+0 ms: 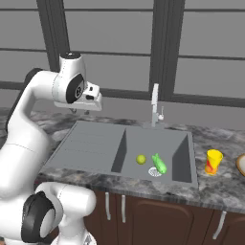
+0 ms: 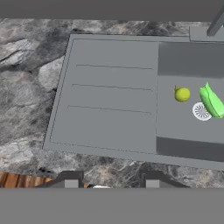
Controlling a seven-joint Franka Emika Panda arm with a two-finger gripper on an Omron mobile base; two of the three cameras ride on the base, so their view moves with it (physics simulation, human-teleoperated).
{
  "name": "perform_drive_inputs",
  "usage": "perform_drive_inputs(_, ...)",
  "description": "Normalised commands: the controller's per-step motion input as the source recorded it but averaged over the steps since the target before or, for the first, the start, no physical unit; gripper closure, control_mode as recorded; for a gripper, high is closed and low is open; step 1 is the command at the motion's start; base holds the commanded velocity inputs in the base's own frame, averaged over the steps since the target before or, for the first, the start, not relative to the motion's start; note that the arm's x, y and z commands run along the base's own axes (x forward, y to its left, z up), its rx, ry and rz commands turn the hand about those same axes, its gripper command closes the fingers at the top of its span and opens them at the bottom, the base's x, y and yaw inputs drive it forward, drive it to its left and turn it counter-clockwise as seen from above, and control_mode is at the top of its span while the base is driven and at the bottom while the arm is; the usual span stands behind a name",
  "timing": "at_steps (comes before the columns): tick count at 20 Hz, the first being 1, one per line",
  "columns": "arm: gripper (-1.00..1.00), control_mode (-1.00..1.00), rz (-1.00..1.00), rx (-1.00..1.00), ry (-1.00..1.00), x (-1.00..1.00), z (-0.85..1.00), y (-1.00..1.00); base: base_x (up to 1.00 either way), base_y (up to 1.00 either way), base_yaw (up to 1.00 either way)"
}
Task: Remove the pear and corn from the sink. Then move the bowl and cup from the counter to the sink for washing.
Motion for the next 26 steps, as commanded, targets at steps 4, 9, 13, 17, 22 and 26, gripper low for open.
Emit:
perform_drive_inputs(4,-1.0,-1.0,0.0,0.01,-0.02,-0.06,0.0,-0.02,0.0,0.0,0.0)
perform_drive_inputs(9,-1.0,-1.0,0.01,0.05,-0.11,-0.26,-0.03,-0.15,0.0,0.0,0.0)
perform_drive_inputs(13,-1.0,-1.0,0.0,0.05,-0.14,-0.3,-0.03,-0.2,0.0,0.0,0.0)
perform_drive_inputs(17,-1.0,-1.0,0.0,0.03,-0.04,-0.22,-0.03,-0.21,0.0,0.0,0.0)
perform_drive_inputs(22,-1.0,-1.0,0.0,0.02,-0.03,-0.2,-0.05,-0.25,0.0,0.0,0.0)
perform_drive_inputs(26,-1.0,-1.0,-0.01,0.05,-0.07,-0.22,-0.07,-0.34,0.0,0.0,0.0)
